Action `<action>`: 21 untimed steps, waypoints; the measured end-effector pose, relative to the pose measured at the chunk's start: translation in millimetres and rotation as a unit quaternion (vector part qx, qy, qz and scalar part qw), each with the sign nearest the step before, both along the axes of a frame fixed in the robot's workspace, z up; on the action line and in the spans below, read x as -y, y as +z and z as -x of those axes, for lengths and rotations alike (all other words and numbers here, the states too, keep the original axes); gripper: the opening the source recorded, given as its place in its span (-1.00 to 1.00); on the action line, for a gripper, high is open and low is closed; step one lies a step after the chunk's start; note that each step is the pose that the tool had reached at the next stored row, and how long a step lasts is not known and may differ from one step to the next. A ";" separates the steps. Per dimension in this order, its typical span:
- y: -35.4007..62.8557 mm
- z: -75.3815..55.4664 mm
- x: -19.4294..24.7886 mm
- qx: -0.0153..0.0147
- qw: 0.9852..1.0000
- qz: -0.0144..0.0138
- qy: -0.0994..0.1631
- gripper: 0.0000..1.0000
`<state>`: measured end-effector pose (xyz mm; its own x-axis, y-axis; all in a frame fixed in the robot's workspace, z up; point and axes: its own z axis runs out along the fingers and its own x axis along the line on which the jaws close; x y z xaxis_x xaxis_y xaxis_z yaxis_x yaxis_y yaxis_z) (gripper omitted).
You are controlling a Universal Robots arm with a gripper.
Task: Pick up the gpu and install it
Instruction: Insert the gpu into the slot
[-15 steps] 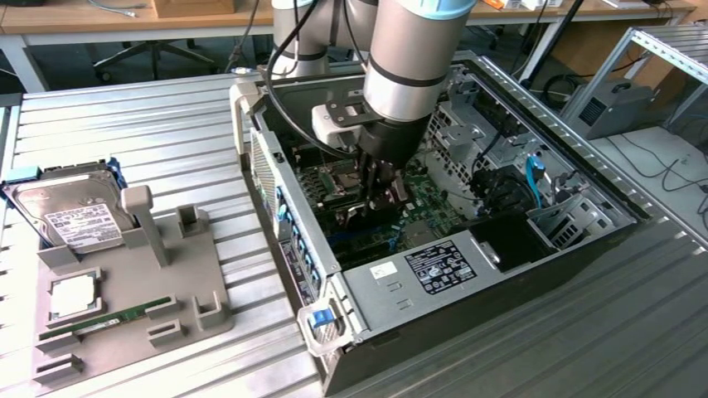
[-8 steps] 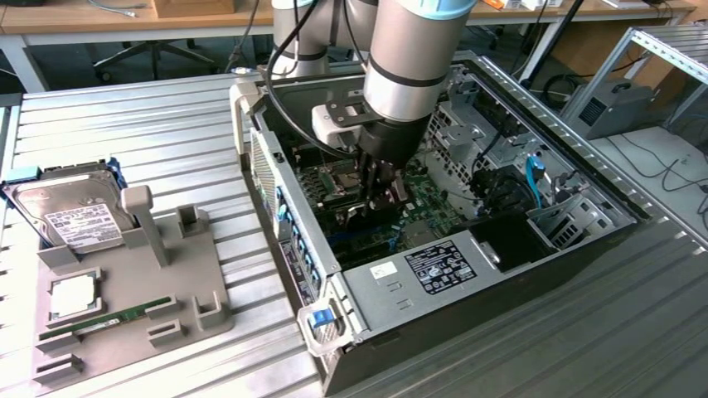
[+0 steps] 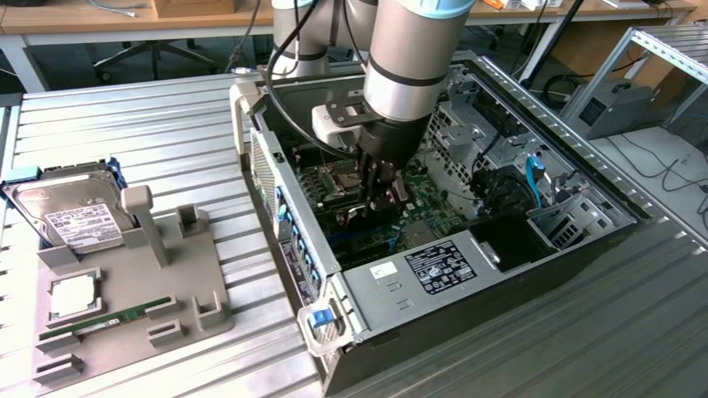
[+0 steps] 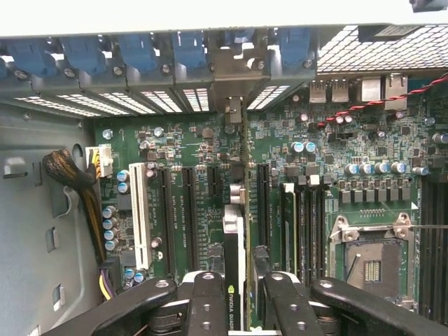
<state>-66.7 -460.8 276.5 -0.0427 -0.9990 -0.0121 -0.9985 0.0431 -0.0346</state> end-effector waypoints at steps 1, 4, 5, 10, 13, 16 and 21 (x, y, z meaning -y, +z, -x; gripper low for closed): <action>0.0 0.0 0.0 0.000 1.000 0.001 0.000 -0.48; 0.1 0.0 -0.1 0.000 1.000 0.002 0.000 -0.48; 0.1 0.0 -0.2 0.000 1.000 0.003 0.000 -0.48; 0.1 0.0 -1.0 0.000 1.000 0.003 0.000 -0.48; 0.1 0.0 -1.0 0.000 1.000 0.003 0.000 -0.48; 0.1 0.0 -1.0 0.000 1.000 0.003 0.000 -0.48; 0.1 0.0 -1.0 0.000 1.000 0.003 0.000 -0.48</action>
